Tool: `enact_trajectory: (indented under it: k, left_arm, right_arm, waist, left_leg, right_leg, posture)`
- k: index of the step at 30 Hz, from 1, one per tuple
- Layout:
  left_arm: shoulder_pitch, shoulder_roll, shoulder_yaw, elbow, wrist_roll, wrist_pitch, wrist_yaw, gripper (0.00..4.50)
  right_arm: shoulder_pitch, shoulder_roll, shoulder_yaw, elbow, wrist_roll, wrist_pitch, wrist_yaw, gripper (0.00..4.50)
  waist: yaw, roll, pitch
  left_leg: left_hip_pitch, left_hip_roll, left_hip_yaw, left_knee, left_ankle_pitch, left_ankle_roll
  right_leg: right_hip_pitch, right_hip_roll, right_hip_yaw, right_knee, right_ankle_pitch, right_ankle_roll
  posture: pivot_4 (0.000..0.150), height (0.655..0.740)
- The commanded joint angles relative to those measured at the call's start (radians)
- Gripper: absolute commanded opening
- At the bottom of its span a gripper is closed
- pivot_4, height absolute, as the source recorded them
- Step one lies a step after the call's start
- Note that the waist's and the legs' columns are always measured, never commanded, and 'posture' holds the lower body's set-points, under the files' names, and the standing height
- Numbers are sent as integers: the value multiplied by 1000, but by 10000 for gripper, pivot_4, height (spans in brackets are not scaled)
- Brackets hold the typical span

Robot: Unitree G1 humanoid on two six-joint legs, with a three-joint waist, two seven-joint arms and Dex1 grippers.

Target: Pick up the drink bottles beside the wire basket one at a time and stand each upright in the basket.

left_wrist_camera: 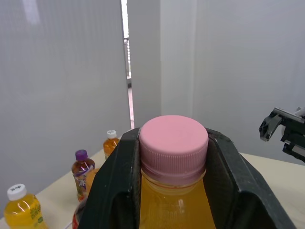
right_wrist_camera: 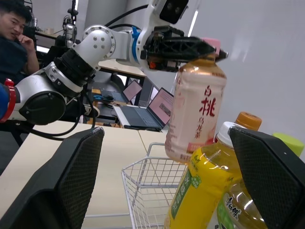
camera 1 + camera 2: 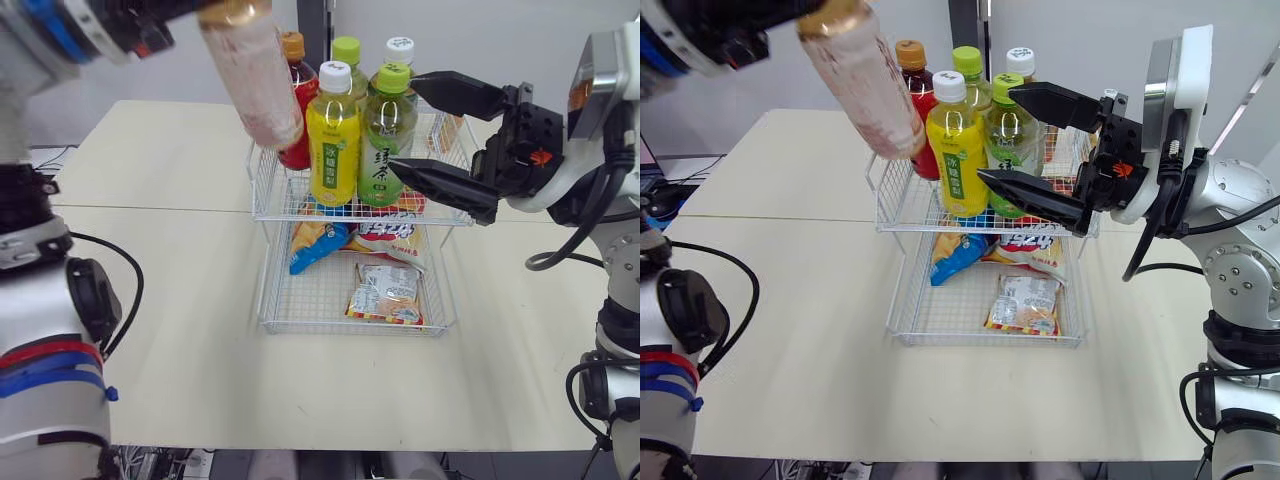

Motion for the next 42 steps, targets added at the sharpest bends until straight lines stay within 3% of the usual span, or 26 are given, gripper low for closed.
enact_trajectory:
  k: [1,13,22,32,42]
  left_arm:
    - [3,-10,-7,-48,22,-81,-7,13567]
    - [119,-69,-84,-36,120,-225,-26,13567]
    - [175,-79,-79,-54,111,-229,-30,13567]
    - [176,12,-2,-69,78,-178,-18,44931]
    - [274,200,84,77,146,-282,-41,44931]
  right_arm:
    - [-14,-18,-45,-28,14,-10,-13,45000]
    - [-21,-23,-76,-36,33,-8,-45,45000]
    - [-22,-51,-87,-44,63,5,-58,45000]
    - [-34,-54,-62,-13,32,-2,-31,45000]
    - [-69,-119,-24,72,-101,-10,-1,45000]
  waist:
    - [0,0,0]
    - [1,0,0]
    - [1,0,0]
    - [-2,0,0]
    - [-1,1,0]
  left_leg:
    - [0,0,0,0,0,0]
    - [0,0,0,0,0,0]
    - [1,0,1,0,0,0]
    - [1,0,1,0,0,0]
    - [1,0,1,0,0,0]
  right_leg:
    - [0,0,0,0,0,0]
    - [0,0,1,0,0,0]
    - [1,0,1,0,0,0]
    - [1,0,1,0,0,0]
    - [1,0,1,0,0,0]
  posture:
    - [1500,7400]
    - [1500,7400]
    - [1500,7400]
    - [1500,7400]
    - [1500,7400]
